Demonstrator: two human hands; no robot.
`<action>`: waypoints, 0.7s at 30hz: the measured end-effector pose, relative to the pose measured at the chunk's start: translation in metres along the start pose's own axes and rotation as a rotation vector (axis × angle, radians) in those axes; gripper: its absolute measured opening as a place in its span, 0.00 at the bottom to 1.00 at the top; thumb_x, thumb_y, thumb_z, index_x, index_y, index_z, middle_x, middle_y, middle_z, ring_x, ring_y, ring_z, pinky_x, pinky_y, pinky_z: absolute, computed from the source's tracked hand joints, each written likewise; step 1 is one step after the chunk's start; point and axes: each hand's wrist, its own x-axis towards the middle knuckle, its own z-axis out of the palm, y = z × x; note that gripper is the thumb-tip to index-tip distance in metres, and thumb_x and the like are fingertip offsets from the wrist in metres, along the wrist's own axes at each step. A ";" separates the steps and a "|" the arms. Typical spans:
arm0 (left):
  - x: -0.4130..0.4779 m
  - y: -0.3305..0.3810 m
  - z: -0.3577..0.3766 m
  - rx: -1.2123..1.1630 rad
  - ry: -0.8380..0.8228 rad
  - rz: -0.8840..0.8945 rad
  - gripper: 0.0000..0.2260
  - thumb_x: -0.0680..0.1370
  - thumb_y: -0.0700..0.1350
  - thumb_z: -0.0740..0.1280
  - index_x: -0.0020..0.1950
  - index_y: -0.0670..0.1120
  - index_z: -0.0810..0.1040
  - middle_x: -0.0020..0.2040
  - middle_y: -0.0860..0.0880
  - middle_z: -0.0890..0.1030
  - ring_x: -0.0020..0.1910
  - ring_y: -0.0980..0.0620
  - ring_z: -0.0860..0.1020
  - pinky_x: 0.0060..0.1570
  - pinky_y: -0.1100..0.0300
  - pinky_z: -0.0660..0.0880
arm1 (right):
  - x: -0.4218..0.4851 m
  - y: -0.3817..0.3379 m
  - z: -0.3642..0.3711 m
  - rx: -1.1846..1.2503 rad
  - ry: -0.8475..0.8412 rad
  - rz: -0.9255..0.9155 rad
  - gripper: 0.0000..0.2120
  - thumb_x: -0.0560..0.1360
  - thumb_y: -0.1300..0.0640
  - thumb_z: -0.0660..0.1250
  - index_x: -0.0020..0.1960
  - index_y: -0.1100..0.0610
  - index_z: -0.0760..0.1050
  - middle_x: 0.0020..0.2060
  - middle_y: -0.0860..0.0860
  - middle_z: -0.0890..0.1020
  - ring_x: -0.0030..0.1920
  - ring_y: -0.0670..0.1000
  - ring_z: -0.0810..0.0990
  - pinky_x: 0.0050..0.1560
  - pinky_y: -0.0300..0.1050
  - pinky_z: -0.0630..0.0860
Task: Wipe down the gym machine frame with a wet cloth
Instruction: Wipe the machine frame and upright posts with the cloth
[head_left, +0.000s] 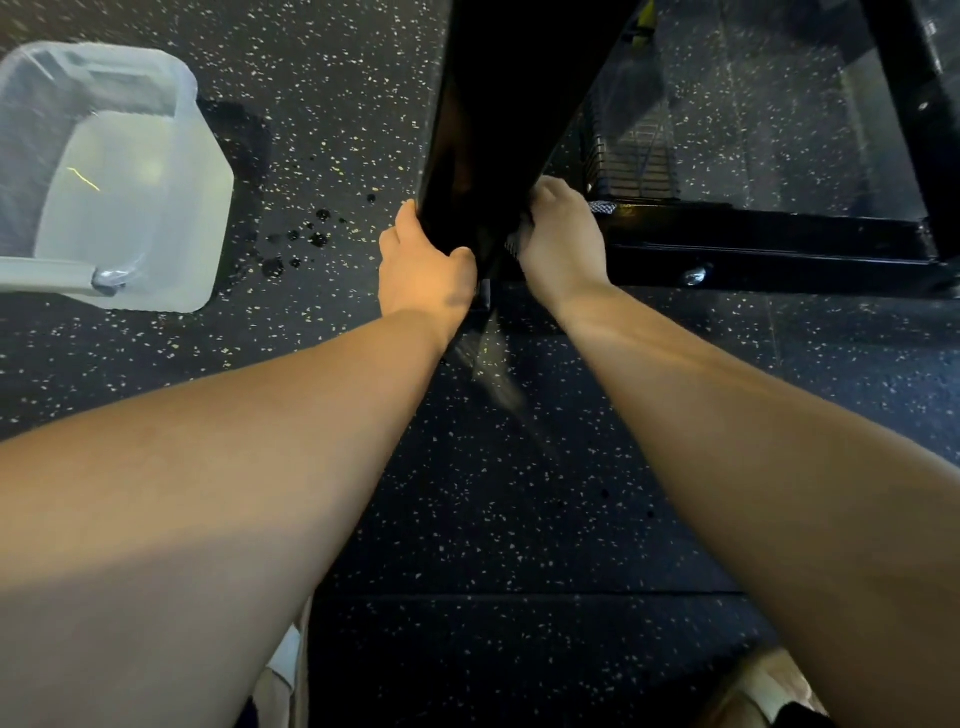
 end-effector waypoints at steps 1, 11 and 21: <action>0.000 0.000 0.000 0.000 0.000 -0.011 0.28 0.74 0.45 0.62 0.73 0.49 0.61 0.67 0.47 0.68 0.62 0.44 0.72 0.62 0.49 0.70 | -0.007 0.002 0.000 -0.005 0.011 -0.027 0.18 0.78 0.64 0.56 0.67 0.60 0.72 0.66 0.54 0.73 0.66 0.55 0.69 0.62 0.40 0.65; 0.000 -0.001 0.002 -0.014 -0.008 -0.008 0.28 0.75 0.43 0.61 0.75 0.50 0.59 0.68 0.47 0.66 0.61 0.45 0.72 0.54 0.57 0.69 | -0.032 0.040 -0.038 0.054 0.027 -0.200 0.18 0.76 0.67 0.60 0.65 0.63 0.73 0.63 0.57 0.75 0.64 0.56 0.73 0.65 0.37 0.64; -0.007 0.009 -0.006 -0.121 -0.102 -0.114 0.28 0.71 0.36 0.58 0.70 0.51 0.64 0.62 0.47 0.75 0.56 0.44 0.75 0.48 0.56 0.71 | -0.033 0.050 -0.004 -0.167 -0.040 -0.496 0.19 0.71 0.72 0.61 0.61 0.64 0.76 0.58 0.59 0.78 0.60 0.61 0.76 0.59 0.52 0.75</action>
